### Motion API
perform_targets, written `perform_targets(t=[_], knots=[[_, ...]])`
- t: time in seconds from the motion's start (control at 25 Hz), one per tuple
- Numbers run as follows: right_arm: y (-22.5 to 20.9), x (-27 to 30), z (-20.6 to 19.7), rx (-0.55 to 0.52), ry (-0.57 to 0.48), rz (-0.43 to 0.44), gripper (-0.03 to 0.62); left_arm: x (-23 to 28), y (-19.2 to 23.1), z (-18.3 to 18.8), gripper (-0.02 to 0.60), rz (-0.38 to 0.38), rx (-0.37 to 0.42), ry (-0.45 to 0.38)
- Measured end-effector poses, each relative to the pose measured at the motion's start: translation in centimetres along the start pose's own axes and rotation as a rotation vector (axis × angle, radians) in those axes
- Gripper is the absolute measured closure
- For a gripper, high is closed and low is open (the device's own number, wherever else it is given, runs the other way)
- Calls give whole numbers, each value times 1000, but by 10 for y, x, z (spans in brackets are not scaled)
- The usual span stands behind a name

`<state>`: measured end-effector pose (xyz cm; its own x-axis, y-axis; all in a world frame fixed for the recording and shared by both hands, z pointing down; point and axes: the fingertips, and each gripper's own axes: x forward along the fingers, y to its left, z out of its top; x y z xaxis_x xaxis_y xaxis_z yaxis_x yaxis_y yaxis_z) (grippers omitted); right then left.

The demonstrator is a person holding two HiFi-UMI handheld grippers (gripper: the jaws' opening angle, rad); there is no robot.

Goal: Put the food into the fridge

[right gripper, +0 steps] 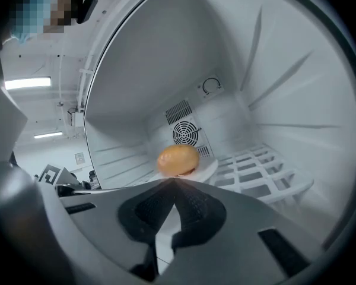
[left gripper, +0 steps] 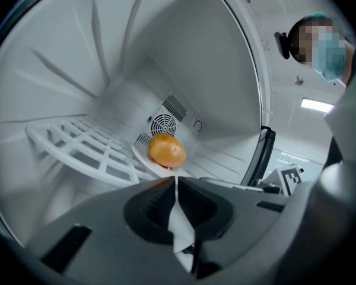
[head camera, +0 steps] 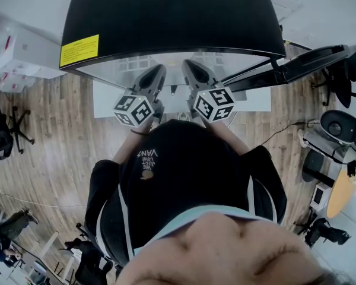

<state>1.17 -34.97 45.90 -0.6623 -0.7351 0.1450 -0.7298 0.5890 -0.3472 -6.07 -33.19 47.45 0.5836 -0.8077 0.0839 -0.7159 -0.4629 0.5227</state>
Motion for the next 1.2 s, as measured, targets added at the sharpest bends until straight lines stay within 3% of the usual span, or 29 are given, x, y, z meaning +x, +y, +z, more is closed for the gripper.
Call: perform_targets(t=[1.2], knots=[[22, -37, -4, -3, -40, -44, 582, -34, -20, -9, 555, -45, 4, 12]])
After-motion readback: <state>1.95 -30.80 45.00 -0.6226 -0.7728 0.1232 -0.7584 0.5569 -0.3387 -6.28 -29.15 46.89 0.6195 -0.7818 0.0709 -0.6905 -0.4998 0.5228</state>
